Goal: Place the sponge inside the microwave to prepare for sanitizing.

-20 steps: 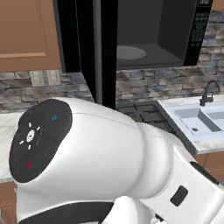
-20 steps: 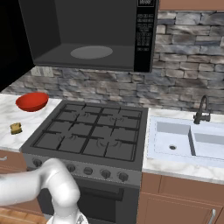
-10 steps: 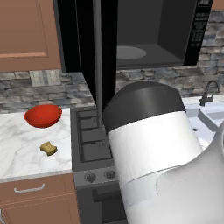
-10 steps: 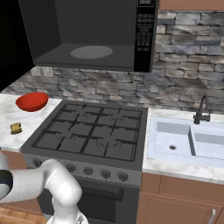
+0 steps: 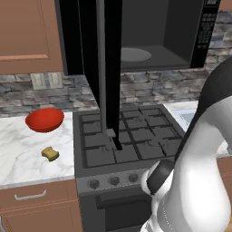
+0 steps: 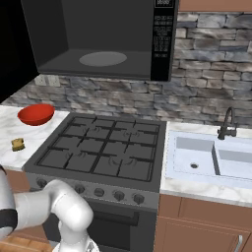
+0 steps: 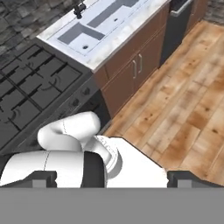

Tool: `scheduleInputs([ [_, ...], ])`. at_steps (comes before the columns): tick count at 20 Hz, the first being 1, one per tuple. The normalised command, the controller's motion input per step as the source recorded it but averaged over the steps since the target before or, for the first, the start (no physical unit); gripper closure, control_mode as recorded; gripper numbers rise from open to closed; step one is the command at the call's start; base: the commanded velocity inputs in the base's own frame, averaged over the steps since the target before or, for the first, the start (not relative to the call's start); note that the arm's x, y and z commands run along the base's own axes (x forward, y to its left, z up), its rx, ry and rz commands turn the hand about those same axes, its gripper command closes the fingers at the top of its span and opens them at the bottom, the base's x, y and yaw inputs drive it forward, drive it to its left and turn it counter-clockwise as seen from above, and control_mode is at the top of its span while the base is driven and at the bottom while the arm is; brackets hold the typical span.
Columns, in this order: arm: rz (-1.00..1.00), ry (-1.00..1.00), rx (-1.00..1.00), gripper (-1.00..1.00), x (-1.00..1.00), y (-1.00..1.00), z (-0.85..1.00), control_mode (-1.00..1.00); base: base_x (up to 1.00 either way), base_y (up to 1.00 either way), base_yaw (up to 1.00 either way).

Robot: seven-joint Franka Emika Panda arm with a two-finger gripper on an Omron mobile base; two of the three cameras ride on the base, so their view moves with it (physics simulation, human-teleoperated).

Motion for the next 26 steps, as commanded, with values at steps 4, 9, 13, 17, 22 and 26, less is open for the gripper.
scheduleInputs([
  [4,0.35,0.26,0.54,-1.0,0.0,-0.42,0.0,-1.0,0.0,0.0,0.0],
  [9,0.37,0.27,0.52,-1.0,0.0,-0.43,0.0,-1.0,0.0,0.0,0.0],
  [13,0.29,0.36,0.37,-1.0,0.11,-0.28,-0.08,-1.0,0.0,0.0,0.0],
  [17,0.19,0.34,0.19,-1.0,0.13,0.0,-0.32,-1.0,0.0,0.0,0.0],
  [22,0.17,0.38,0.08,-1.0,0.07,0.08,-0.41,-1.0,0.0,0.0,0.0],
  [26,0.18,0.38,0.06,-1.0,0.03,0.07,-0.47,-1.0,0.0,0.0,0.0],
])
